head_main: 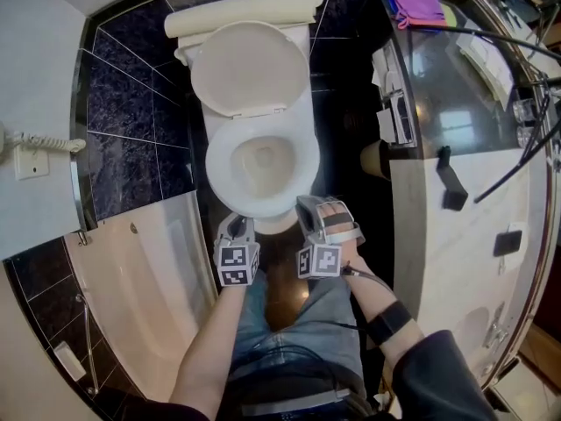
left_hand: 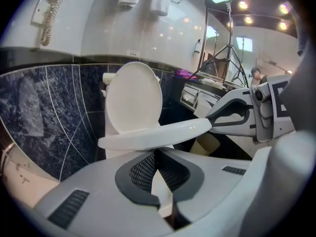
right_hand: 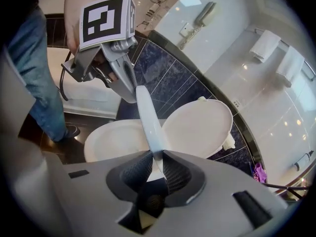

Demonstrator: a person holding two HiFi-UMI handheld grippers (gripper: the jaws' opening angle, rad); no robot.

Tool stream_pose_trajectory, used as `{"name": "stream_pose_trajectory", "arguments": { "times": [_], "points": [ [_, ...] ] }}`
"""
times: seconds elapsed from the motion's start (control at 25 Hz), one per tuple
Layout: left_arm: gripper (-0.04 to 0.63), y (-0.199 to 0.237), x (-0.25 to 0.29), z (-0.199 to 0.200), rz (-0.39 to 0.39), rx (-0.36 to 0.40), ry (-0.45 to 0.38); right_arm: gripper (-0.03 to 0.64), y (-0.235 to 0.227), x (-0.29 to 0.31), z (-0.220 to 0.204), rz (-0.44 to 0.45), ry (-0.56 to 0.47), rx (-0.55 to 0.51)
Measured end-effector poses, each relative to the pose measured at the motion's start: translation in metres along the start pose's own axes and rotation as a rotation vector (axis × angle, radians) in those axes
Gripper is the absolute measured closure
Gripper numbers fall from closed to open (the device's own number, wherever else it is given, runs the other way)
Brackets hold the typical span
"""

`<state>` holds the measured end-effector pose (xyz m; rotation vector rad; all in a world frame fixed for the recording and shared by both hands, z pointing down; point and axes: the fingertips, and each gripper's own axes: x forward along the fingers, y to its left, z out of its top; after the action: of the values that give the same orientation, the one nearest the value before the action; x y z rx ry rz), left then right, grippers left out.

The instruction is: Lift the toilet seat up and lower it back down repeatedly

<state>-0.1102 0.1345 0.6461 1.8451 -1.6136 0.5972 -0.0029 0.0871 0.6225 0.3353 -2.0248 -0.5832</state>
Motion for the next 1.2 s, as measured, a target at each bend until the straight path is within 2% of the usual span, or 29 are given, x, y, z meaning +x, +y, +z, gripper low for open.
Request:
{"name": "stream_pose_trajectory", "arguments": {
  "times": [0.32, 0.36, 0.4, 0.52, 0.84, 1.2],
  "points": [
    [0.600, -0.011, 0.009, -0.074, -0.019, -0.020, 0.033, 0.538, 0.069, 0.005, -0.027, 0.065, 0.041, 0.018],
    [0.600, -0.010, 0.012, -0.083, -0.015, -0.022, 0.037, 0.551, 0.078, 0.006, -0.031, 0.072, 0.043, 0.018],
    [0.600, -0.011, 0.015, -0.091, -0.014, -0.022, 0.043, 0.597, 0.087, 0.007, -0.036, 0.077, 0.047, 0.022],
    [0.600, -0.020, 0.023, -0.113, -0.038, -0.019, 0.073, 0.598, 0.106, 0.006, -0.056, 0.073, 0.075, 0.072],
    [0.600, -0.025, 0.052, -0.185, -0.045, 0.014, 0.154, 0.597, 0.110, 0.030, -0.110, -0.001, 0.158, 0.275],
    [0.601, -0.029, 0.079, -0.254, -0.054, 0.009, 0.254, 0.595, 0.122, 0.065, -0.125, -0.019, 0.178, 0.351]
  ]
}}
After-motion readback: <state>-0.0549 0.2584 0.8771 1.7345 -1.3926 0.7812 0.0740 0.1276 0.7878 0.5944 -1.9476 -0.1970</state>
